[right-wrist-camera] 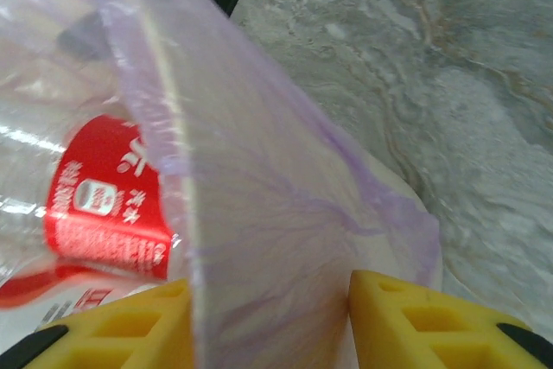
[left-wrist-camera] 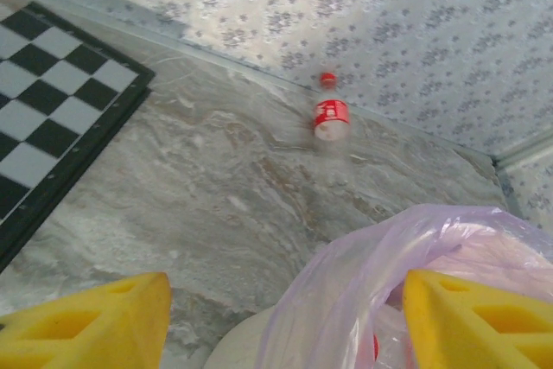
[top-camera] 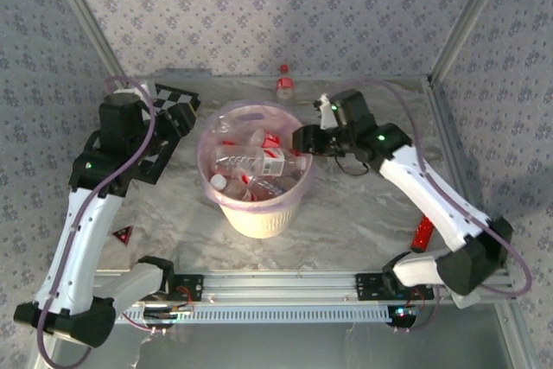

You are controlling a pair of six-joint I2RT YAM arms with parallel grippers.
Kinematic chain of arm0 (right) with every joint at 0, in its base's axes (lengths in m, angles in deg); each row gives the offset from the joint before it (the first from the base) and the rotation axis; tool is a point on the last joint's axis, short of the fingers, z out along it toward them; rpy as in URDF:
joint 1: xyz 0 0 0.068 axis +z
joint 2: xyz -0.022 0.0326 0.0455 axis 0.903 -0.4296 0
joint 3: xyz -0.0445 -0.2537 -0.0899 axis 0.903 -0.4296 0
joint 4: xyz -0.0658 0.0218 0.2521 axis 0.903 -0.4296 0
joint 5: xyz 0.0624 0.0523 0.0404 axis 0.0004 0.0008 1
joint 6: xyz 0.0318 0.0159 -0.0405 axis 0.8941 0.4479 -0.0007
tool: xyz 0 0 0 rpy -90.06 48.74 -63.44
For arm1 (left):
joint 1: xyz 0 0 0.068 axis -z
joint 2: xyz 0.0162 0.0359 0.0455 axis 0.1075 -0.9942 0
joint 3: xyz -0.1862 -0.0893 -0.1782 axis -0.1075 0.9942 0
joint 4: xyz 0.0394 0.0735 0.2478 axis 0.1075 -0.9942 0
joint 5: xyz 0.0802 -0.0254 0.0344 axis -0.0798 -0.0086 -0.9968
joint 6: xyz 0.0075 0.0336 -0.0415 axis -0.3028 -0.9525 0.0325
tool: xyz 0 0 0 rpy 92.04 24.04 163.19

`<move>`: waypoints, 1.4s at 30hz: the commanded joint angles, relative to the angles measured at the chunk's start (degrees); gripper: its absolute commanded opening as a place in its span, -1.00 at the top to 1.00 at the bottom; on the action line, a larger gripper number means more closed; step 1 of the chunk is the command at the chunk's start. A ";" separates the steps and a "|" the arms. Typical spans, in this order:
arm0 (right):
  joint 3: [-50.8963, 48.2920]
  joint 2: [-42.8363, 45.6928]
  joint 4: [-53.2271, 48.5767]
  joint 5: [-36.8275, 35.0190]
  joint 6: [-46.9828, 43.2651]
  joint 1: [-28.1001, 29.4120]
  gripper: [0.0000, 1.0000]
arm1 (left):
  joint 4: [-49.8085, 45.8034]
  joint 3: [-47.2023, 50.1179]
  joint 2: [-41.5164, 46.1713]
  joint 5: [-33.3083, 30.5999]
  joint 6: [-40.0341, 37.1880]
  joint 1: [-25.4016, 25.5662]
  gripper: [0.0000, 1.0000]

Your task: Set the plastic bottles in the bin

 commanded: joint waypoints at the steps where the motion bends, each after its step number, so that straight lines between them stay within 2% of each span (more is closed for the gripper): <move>1: 5.13 -4.42 3.07 -0.75 0.91 2.18 0.03 | -2.89 2.14 2.06 3.99 0.86 -2.58 -0.43; 6: 13.27 -7.46 1.49 -0.45 -2.21 1.94 -0.11 | -3.82 3.68 2.96 5.59 0.53 -4.75 -0.43; 10: 16.87 -6.72 -2.11 -0.90 -4.97 -0.67 -0.32 | -3.49 4.24 2.32 7.48 0.53 -5.68 -0.43; 15: 13.40 -1.30 0.69 -4.48 -4.65 -7.52 -0.56 | -1.58 4.24 0.99 11.30 1.23 -6.13 -0.43; 19: 11.63 -3.58 0.64 -6.20 -5.03 -14.90 -0.69 | -0.34 4.07 0.12 13.20 0.99 -6.17 -0.43; 22: 13.96 -11.69 -0.09 -3.77 -5.96 -19.43 -0.78 | 0.55 3.90 -1.52 16.72 0.55 -6.49 -0.43; 24: 18.26 -18.94 -2.26 -3.58 -8.64 -19.70 -0.84 | 1.43 3.37 -3.42 22.69 0.81 -7.91 -0.43; 26: 21.60 -25.31 -1.77 -3.59 -9.03 -19.38 -0.92 | 1.04 2.37 -4.71 25.45 1.31 -9.38 -0.45; 28: 25.63 -31.81 -1.59 -3.63 -8.95 -18.66 -0.99 | 0.08 1.50 -5.36 25.54 1.93 -10.66 -0.48; 32: 35.80 -44.50 -1.11 -4.18 -8.04 -15.67 -0.99 | -1.92 -0.37 -5.83 25.68 2.58 -11.11 -0.49; 36: 49.91 -56.69 -3.35 -10.07 -7.88 -12.31 -1.00 | -1.69 0.71 -4.88 24.88 3.69 -11.11 -0.49; 42: 69.10 -73.25 -4.41 -10.78 -2.90 -11.55 -0.95 | -1.16 1.74 -4.43 23.48 4.11 -11.10 -0.49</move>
